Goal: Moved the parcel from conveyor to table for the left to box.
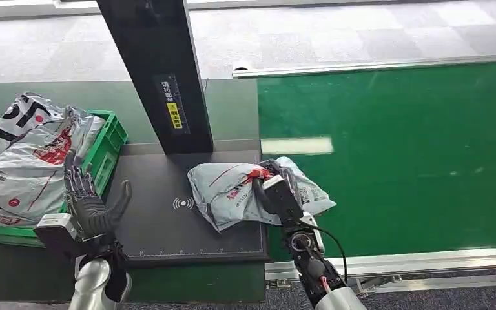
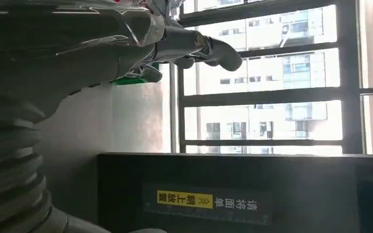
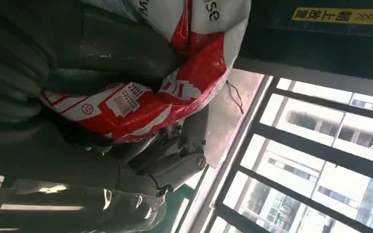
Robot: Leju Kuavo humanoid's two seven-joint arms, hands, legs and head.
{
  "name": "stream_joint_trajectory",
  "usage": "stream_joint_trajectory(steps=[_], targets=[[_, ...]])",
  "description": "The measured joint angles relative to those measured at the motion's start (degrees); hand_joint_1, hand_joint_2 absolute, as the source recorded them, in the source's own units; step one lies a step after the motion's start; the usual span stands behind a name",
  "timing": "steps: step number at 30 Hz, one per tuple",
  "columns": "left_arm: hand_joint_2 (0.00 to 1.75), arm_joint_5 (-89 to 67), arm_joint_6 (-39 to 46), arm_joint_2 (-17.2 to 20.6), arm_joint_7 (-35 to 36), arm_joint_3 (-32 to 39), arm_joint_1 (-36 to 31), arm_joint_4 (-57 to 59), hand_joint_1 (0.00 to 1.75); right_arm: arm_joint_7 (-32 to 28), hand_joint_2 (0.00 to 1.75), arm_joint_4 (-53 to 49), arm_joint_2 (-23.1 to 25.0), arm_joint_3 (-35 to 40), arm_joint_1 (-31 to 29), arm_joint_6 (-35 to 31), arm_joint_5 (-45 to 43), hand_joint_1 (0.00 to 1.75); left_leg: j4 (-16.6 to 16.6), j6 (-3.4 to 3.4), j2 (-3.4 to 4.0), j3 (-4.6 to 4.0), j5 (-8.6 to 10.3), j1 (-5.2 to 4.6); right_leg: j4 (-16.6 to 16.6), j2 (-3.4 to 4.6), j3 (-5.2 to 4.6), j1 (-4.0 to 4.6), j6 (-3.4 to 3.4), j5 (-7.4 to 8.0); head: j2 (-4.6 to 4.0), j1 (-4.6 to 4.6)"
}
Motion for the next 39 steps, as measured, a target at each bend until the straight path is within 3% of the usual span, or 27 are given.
stream_joint_trajectory(steps=[12,18,19,31,39], targets=[[1.75,-0.18,0.13,-0.04,0.33,0.0,-2.0,0.11,0.0,-0.48,1.75,-0.06,5.82,5.6,-2.35,5.07,0.06,1.75,0.0,-0.01,0.02,-0.01,0.0,0.09,0.0,0.01,-0.03,0.07,-0.01,-0.01,0.0,0.0],[1.75,-0.24,0.13,-0.04,0.33,-0.02,-2.37,0.48,0.0,-0.33,1.75,-0.5,6.32,8.0,-2.59,5.35,-0.2,1.71,0.0,0.0,0.01,-0.01,0.0,0.07,0.0,0.0,0.0,0.06,-0.01,0.0,0.0,0.0],[1.75,-0.26,0.13,-0.04,0.33,-0.02,-2.4,0.48,0.0,-0.33,1.75,-0.52,6.32,8.22,-2.64,5.35,-0.24,0.0,0.0,0.0,0.01,-0.01,0.0,0.07,0.0,0.0,0.0,0.06,-0.01,0.0,0.0,0.02],[1.75,-3.01,-1.26,0.44,0.3,-0.5,-3.65,1.75,0.0,2.34,1.75,1.05,6.14,10.49,-4.27,7.45,-8.45,0.0,0.0,-0.01,0.01,-0.01,0.0,0.08,0.0,0.01,-0.05,0.07,-0.02,0.01,0.0,-0.02],[1.75,-10.8,-7.18,1.77,2.88,-6.22,-5.43,1.99,0.0,1.88,1.75,2.21,4.53,8.59,-4.53,11.25,-12.43,0.0,0.03,-0.01,0.0,0.0,0.0,0.07,0.0,0.0,-0.04,0.05,-0.02,0.02,0.0,0.0]])
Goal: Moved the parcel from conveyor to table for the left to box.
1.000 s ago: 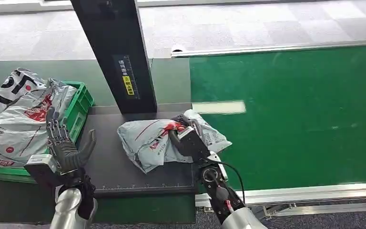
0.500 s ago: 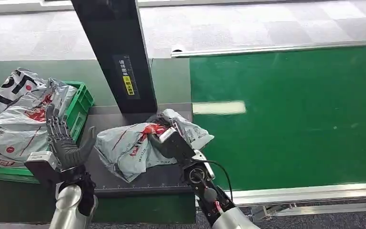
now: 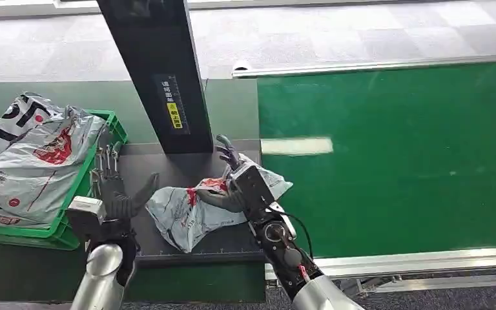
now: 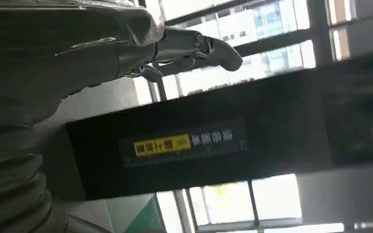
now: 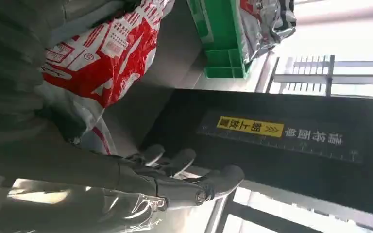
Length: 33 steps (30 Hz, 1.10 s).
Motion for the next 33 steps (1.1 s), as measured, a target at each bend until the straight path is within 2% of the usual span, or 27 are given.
stream_joint_trajectory(steps=[3,9,16,20,26,33], targets=[[1.75,-6.32,-3.8,0.81,2.9,-4.02,-0.45,0.04,0.0,-0.59,1.75,-0.83,-0.62,-1.14,0.69,1.21,-1.23,0.0,0.01,0.0,0.0,0.01,0.0,0.0,0.0,0.0,-0.01,0.0,0.0,0.0,0.0,0.0],[1.75,-11.62,-11.65,1.88,6.02,-12.07,-1.9,1.62,0.0,1.0,1.75,-8.95,-3.04,-4.02,5.37,2.02,-3.89,0.0,0.01,0.0,0.0,-0.01,-0.01,0.0,-0.01,0.0,-0.03,-0.01,0.0,0.0,0.0,0.0],[1.75,-13.83,-24.45,3.76,6.48,-19.99,-3.37,4.9,0.0,2.6,1.75,-18.54,-6.36,-7.74,11.39,0.55,-4.22,0.0,0.01,0.0,0.0,0.0,-0.02,0.0,-0.03,0.0,-0.01,-0.01,0.0,0.0,0.0,-0.02],[1.75,-15.52,-26.94,4.57,6.26,-23.92,-5.52,8.46,0.0,3.1,1.75,-23.39,-7.96,-9.99,15.13,-0.17,-4.22,0.0,0.0,0.0,-0.01,0.0,-0.02,0.0,-0.02,0.0,0.01,0.0,0.0,0.0,0.0,-0.02],[1.75,-22.01,-23.09,4.64,6.15,-30.39,-11.34,17.12,0.0,3.34,1.75,-27.63,-9.8,-12.57,19.47,-0.98,-4.7,0.0,0.0,0.0,-0.16,-0.01,-0.01,-0.01,-0.02,-0.09,0.1,0.0,0.0,0.0,0.0,0.02],[1.75,-35.21,-4.76,0.46,12.41,-38.21,-17.61,30.85,0.0,3.03,1.75,-31.39,-10.97,-14.76,22.83,-1.3,-5.67,0.0,0.01,0.01,-0.37,-0.08,0.0,-0.06,-0.02,-0.29,0.14,-0.04,0.03,0.01,0.0,0.0]])
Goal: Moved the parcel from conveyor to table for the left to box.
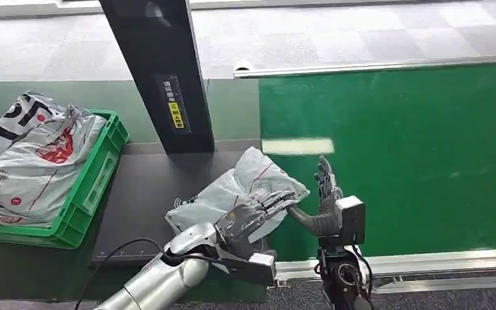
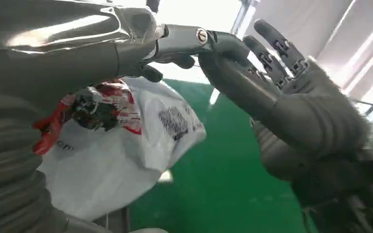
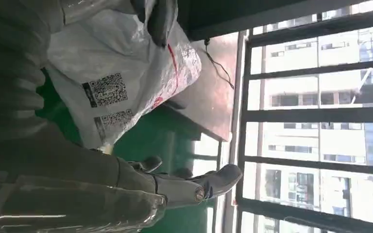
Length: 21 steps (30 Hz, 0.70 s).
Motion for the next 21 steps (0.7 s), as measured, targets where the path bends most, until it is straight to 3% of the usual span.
stream_joint_trajectory(steps=[3,5,8,21], targets=[[1.75,-6.69,7.99,-1.68,7.94,-1.45,-2.85,6.25,0.0,-0.81,1.75,-3.11,-0.02,-0.44,1.32,-0.09,-0.55,0.0,0.0,0.0,0.17,0.06,0.0,0.0,0.0,0.08,-0.02,0.01,-0.01,0.01,0.0,0.2],[1.75,-11.72,12.72,-2.03,13.29,-1.97,-3.92,11.54,0.0,-1.18,1.75,-6.36,0.61,0.07,1.04,0.0,-0.55,0.0,0.0,-0.01,0.45,0.23,-0.01,0.05,0.0,0.39,-0.04,0.03,-0.04,0.07,0.0,-0.18],[1.75,-16.54,14.2,-3.58,17.83,-2.62,-6.73,16.13,0.0,-1.16,1.75,-8.9,0.63,0.15,0.96,-0.33,-0.57,0.0,-0.02,-0.03,0.09,0.25,0.01,0.11,0.0,0.0,0.2,0.09,-0.03,-0.02,0.0,-0.09],[1.75,-18.13,14.46,-5.44,18.79,-2.6,-10.56,23.05,0.0,-1.16,1.75,-12.08,0.74,0.61,0.99,-0.74,-0.61,0.0,-0.03,0.0,0.24,0.76,0.06,0.08,0.0,0.09,0.68,0.08,-0.02,0.07,0.0,-0.07]])
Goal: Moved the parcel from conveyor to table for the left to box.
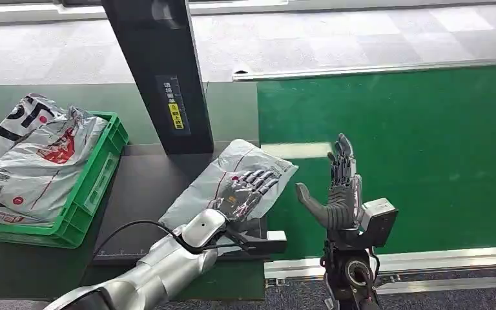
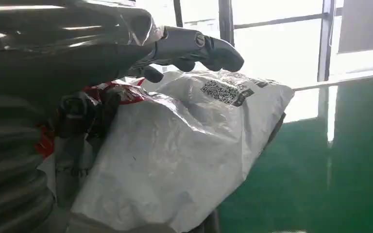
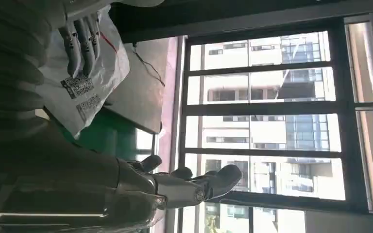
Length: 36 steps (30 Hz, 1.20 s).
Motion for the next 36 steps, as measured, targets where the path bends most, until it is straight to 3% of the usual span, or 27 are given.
stream_joint_trajectory(steps=[11,12,13,14,19,27,36], targets=[[1.75,-0.99,0.0,-0.31,0.86,0.0,-0.34,0.88,0.05,-0.02,1.75,-0.17,0.0,0.0,-0.01,0.0,0.0,0.0,0.0,0.0,0.0,0.09,0.0,0.0,0.0,-0.01,0.11,0.0,0.0,0.0,0.0,-0.02],[1.75,-2.74,-0.15,-0.37,1.91,0.0,-0.52,1.01,0.54,-0.15,1.75,-0.17,0.0,0.02,-0.01,-0.11,-0.04,0.0,0.0,0.0,0.0,0.1,0.0,0.0,0.0,-0.01,0.13,0.0,0.0,0.0,0.0,0.0],[1.75,-4.51,-0.76,-0.46,3.31,0.0,-0.88,1.18,1.64,-0.46,1.75,-0.17,0.0,0.04,-0.01,-0.37,-0.15,0.0,0.0,0.0,-0.01,0.11,0.0,0.0,0.0,-0.01,0.14,0.0,0.0,0.0,0.0,-0.04],[1.75,-6.3,-1.8,-0.57,4.39,0.0,-1.43,1.46,1.75,-0.7,1.75,-0.17,0.0,0.04,-0.02,-0.48,-0.35,0.0,0.0,0.0,-0.01,0.13,0.0,0.0,0.0,-0.01,0.18,0.0,0.0,0.0,0.0,0.0],[1.75,-9.79,-6.36,-0.35,4.02,0.61,-3.24,3.37,1.75,-1.29,1.75,-0.68,0.0,0.11,-0.01,-1.51,-0.72,0.0,-0.01,-0.01,0.0,0.25,0.01,0.0,0.0,0.0,0.25,0.0,-0.01,0.0,0.0,0.0],[1.75,-5.71,2.71,1.16,-3.25,5.44,-2.63,4.26,1.75,-1.68,1.75,-0.7,0.0,0.07,0.08,-3.39,-0.94,0.0,0.0,-0.04,0.02,0.06,0.04,0.01,0.01,0.05,0.01,0.01,-0.02,0.02,0.0,-0.02],[1.75,-4.83,3.67,1.75,-4.96,8.9,-2.37,3.63,1.75,-1.7,1.75,-0.83,0.0,0.02,0.4,-4.0,-0.94,0.0,0.0,-0.04,0.03,-0.17,0.03,0.01,0.01,0.06,-0.23,0.01,-0.02,0.02,0.0,-0.02]])
